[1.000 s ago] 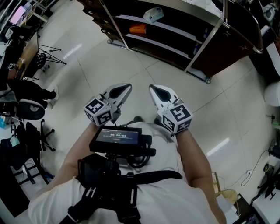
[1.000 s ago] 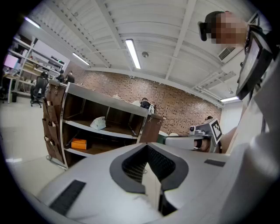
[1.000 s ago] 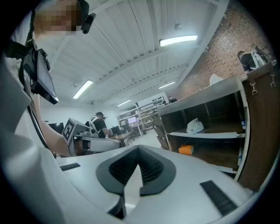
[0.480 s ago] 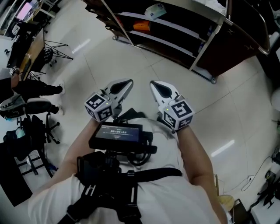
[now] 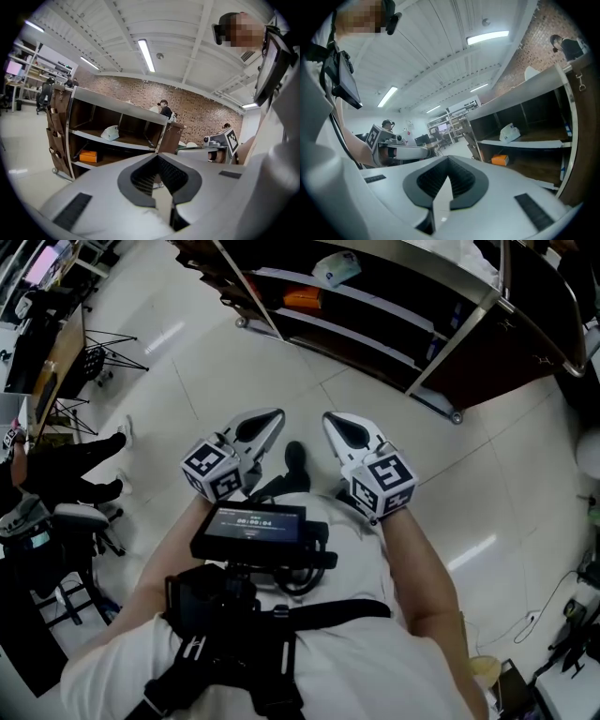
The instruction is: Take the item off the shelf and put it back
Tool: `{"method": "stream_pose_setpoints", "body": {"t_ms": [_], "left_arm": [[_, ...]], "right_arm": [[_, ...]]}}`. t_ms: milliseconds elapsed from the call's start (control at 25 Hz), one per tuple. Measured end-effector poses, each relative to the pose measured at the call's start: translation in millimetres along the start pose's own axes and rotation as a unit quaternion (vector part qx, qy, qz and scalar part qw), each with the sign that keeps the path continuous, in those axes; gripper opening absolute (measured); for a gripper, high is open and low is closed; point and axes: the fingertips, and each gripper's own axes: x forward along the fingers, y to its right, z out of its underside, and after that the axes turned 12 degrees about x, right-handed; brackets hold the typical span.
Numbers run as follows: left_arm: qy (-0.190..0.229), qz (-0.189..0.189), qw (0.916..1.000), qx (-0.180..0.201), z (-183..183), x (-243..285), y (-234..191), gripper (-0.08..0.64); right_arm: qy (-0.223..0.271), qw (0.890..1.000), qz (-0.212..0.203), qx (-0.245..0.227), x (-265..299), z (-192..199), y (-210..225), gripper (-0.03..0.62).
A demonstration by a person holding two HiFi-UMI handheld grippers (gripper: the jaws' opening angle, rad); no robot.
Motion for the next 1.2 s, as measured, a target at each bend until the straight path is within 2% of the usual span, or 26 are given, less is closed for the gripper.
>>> {"method": "stream_pose_setpoints", "body": {"t_ms": [360,560,720,960,1200], "left_arm": [[0.027,0.037,0.9988,-0.019,-13,8,-87,0.009],[0.033,0.061,0.9973,-0.023,-15,-4,-130,0.009],[0.029,0.06,0.9975,-0.025,-11,-10,-168,0.009],[0.028,0.068,0.9969,-0.027,-17,6,-194,0.009],[0.017,0.07,0.9972,-0.022,-23,35,-212,0.009]], "right_arm": [[-0.005,0.998,0.056,-0.018,70,-26,10,0.008],[-0.011,0.995,0.095,-0.016,113,-24,15,0.008],[-0.008,0.993,0.119,-0.007,139,-27,17,0.008],[-0.003,0.99,0.144,-0.002,160,-45,42,0.008],[-0.01,0.988,0.152,0.011,182,-54,92,0.009]]}}
